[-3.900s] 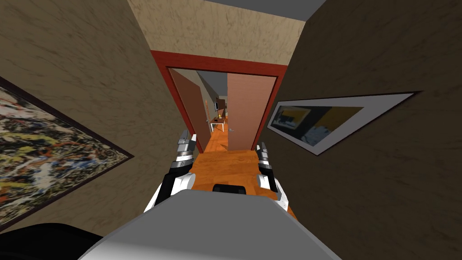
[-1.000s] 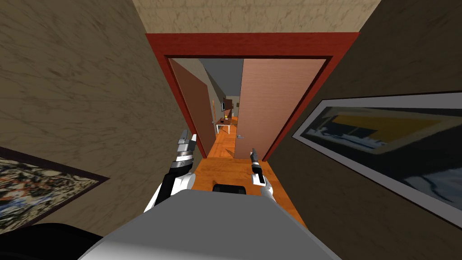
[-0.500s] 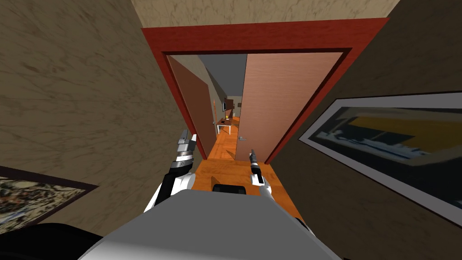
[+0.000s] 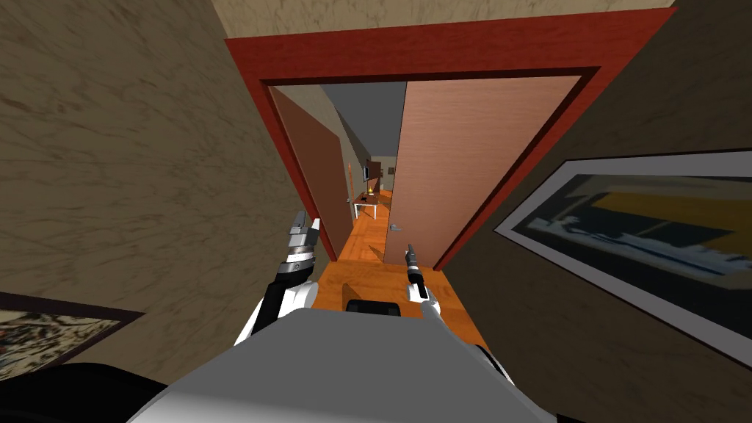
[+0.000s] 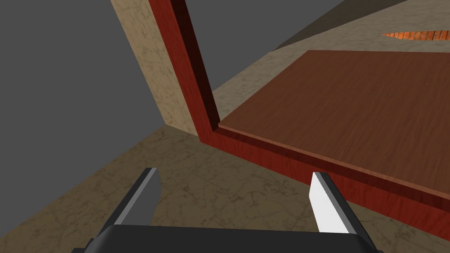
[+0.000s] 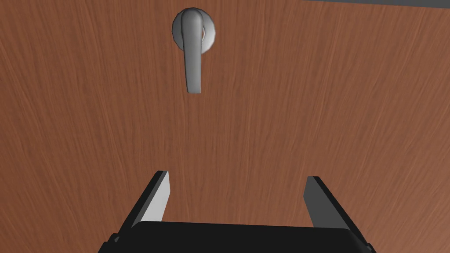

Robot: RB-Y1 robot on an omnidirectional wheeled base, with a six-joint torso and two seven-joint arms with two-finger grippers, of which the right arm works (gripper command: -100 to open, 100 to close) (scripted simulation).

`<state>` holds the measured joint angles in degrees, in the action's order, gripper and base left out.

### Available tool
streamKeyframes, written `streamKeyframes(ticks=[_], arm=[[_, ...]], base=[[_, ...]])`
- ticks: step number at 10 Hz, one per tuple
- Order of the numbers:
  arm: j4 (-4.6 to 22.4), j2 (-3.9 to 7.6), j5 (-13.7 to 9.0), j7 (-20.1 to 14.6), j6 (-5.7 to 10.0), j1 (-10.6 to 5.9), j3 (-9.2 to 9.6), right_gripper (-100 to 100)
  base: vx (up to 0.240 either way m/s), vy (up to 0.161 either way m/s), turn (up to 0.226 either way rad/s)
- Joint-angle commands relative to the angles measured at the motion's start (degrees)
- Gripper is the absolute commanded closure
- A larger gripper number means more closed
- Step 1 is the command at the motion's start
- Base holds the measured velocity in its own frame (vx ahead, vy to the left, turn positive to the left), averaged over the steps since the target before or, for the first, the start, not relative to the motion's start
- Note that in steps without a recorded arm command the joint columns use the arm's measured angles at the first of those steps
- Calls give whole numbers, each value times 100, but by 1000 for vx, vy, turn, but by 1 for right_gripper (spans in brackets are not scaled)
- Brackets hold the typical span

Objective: Push the door open

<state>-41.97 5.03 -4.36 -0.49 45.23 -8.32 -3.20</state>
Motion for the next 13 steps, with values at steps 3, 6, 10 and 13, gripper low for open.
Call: streamKeyframes(ticks=[3, 6, 10, 13], arm=[[402, -29, -10, 4, 76, -167, -8, -100], [941, -68, -25, 1, 188, -389, -19, -100], [1319, -65, -45, 4, 307, -556, -47, -100], [1335, -47, -57, 15, 317, -552, -70, -100]], base=[[109, 18, 31], [140, 15, 47], [129, -2, 33], [178, -10, 25]])
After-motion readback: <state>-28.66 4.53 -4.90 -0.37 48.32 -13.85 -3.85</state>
